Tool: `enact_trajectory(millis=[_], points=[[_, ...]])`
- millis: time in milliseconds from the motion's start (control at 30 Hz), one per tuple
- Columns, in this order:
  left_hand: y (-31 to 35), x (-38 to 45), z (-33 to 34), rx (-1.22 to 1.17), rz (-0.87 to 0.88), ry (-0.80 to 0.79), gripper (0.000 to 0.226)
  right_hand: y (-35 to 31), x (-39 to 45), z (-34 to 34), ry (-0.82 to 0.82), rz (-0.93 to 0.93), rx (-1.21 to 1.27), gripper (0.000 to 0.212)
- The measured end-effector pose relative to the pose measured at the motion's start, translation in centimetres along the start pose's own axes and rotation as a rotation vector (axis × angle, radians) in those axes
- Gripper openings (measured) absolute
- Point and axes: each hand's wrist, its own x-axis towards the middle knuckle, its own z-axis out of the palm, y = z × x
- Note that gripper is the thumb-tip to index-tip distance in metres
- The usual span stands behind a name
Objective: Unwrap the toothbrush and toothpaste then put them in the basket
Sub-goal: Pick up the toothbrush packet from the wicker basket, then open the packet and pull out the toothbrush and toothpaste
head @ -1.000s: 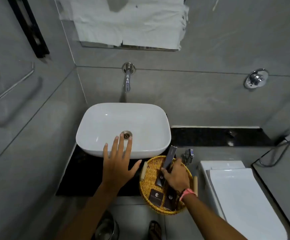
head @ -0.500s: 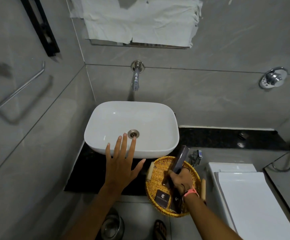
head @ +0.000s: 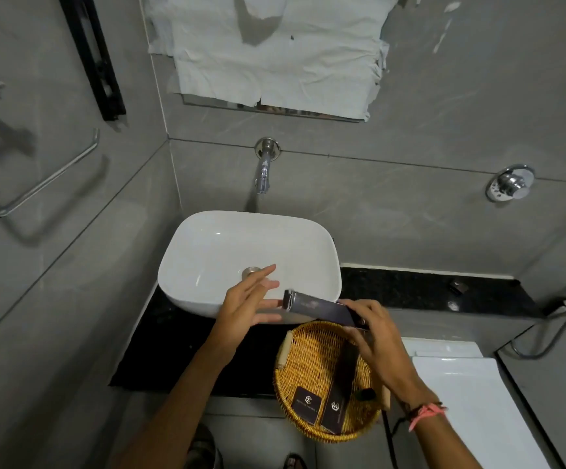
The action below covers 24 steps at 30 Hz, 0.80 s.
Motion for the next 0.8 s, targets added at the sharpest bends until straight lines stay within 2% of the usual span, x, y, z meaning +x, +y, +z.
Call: enact_trajectory(millis=[100,300,533,667,733,800], points=[[-0.2,-1.3,-0.6,-0.096,-0.015,-0.081,0.032,-0.7,1.1,-0.9,-0.082,-0.060,-0.113,0.049],[-1.4,-3.5,-1.8,-0.186,-0.059,-0.072,0.032,-2.0,3.1,-1.8,-0.154,-0.155,-0.194,0.049],[-2.3,-3.9,-2.9,-0.182,-0.057,-0.016,0.029,-5.2,4.2,-3.9,-0.148,-0.213,-0.257,0.049],[-3.0,-3.8,-2.8,-0.237,-0.038,0.016,0.027,-8.2,5.0,-5.8,-0.142,-0.217,-0.326,0.051],[-3.4,-3.7,-2.6,-0.274,-0.033,0.049,0.018,-9.8,5.6,-6.8,-0.161,-0.229,-0.358,0.052],[-3.7,-3.5,-2.2,-0.346,-0.060,0.099,0.024,-11.3,6.2,-7.6,-0.181,-0.245,-0.375,0.053]])
